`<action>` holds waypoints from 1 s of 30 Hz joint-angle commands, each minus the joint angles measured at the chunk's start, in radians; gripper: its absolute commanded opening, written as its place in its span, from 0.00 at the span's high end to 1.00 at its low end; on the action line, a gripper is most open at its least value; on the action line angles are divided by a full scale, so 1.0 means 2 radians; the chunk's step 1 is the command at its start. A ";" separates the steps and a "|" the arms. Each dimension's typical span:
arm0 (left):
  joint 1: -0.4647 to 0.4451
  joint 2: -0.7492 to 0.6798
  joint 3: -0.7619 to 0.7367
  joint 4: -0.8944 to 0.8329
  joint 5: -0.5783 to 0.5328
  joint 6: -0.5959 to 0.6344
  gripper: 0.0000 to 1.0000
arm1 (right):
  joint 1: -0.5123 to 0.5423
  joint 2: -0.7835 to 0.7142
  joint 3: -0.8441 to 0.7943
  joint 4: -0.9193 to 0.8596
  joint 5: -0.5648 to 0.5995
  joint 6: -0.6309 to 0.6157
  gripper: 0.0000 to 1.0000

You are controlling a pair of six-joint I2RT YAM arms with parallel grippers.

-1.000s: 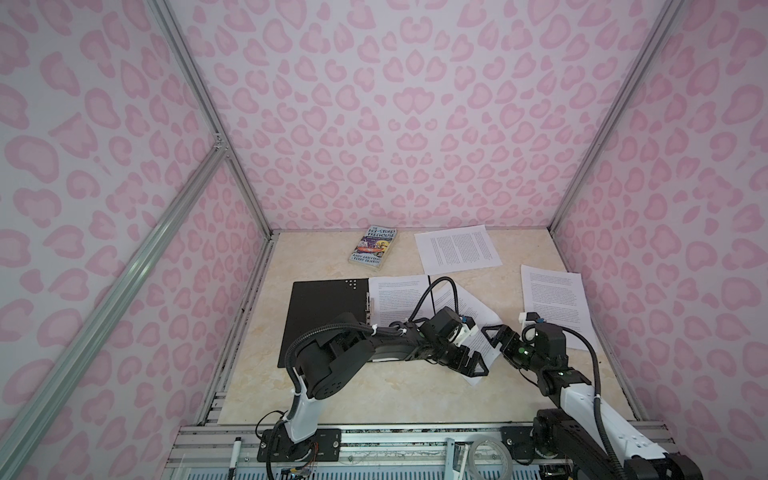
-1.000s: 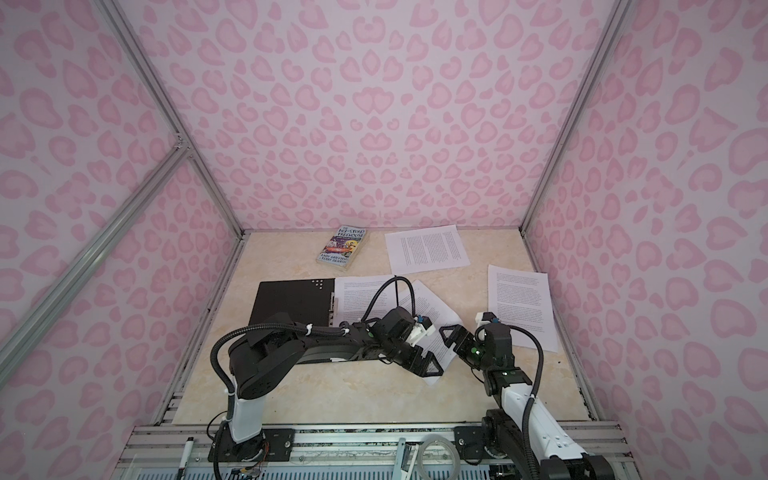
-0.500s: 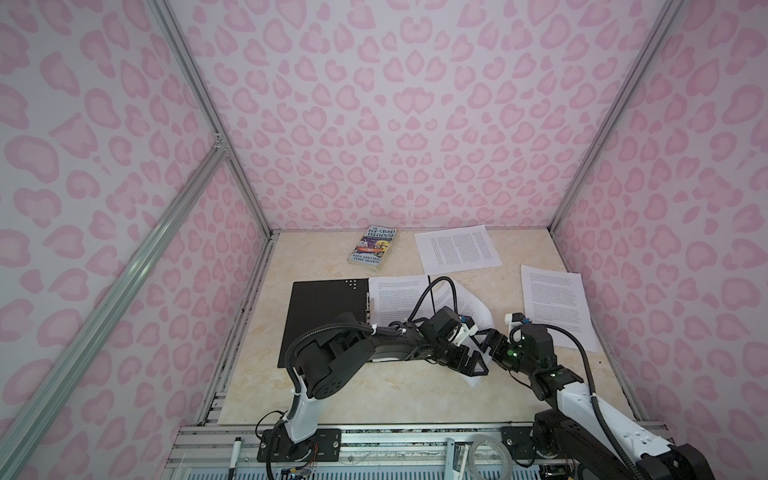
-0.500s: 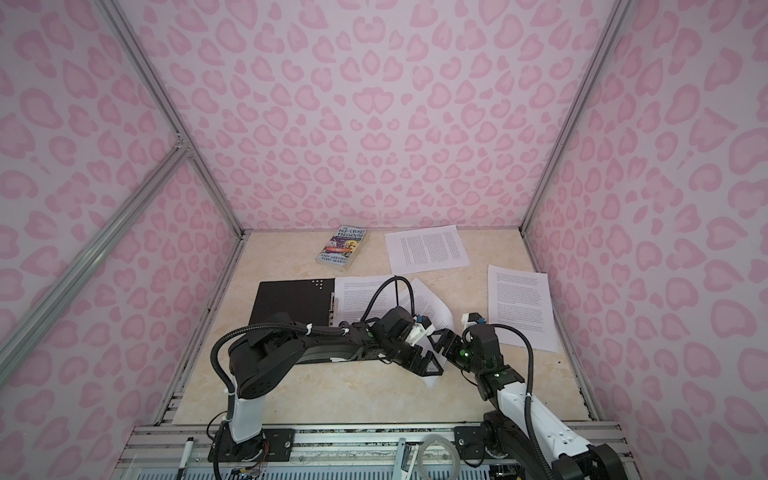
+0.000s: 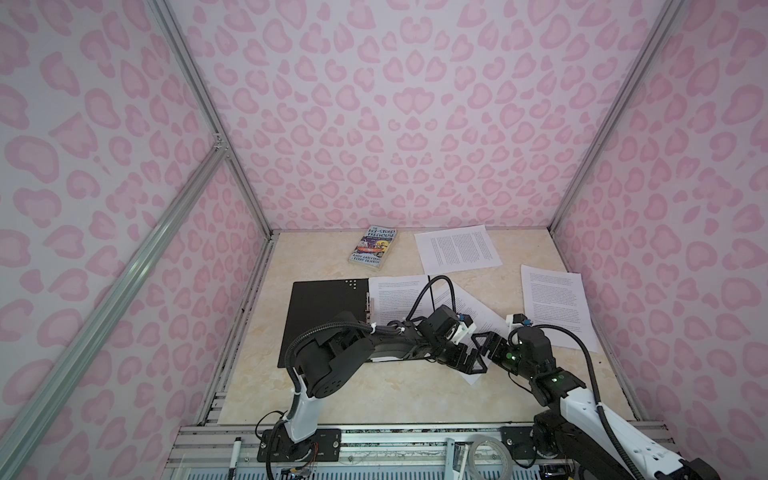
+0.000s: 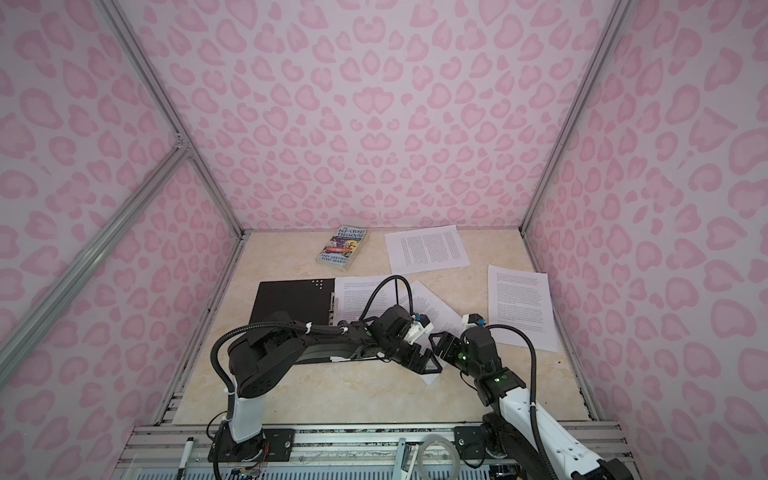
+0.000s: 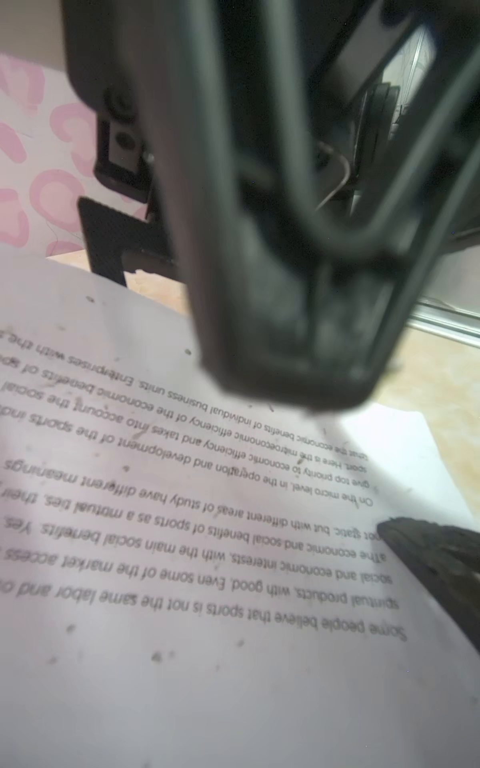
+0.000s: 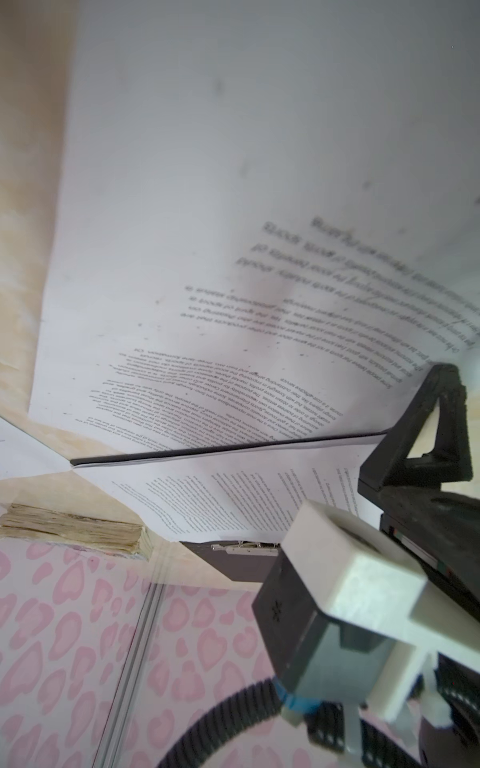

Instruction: Put the files into the folder

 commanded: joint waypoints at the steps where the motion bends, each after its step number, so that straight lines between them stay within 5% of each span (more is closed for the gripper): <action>1: 0.000 -0.004 -0.006 -0.025 -0.001 -0.005 0.03 | -0.001 0.017 0.005 0.002 0.030 -0.029 0.34; 5: 0.000 -0.023 -0.012 -0.009 0.020 0.001 0.03 | -0.003 0.038 0.009 0.011 0.045 -0.040 0.64; 8: 0.001 -0.057 -0.031 0.021 0.034 0.007 0.03 | -0.005 0.040 0.021 -0.002 0.054 -0.051 0.99; 12: 0.000 -0.163 -0.098 0.124 0.038 0.002 0.03 | -0.010 0.009 0.037 -0.042 0.073 -0.060 1.00; 18: 0.000 -0.332 -0.172 0.149 -0.006 0.052 0.03 | -0.048 -0.052 0.049 -0.095 0.071 -0.066 1.00; 30: 0.002 -0.608 -0.288 -0.001 -0.443 0.097 0.03 | -0.064 -0.084 0.144 -0.163 0.064 -0.138 1.00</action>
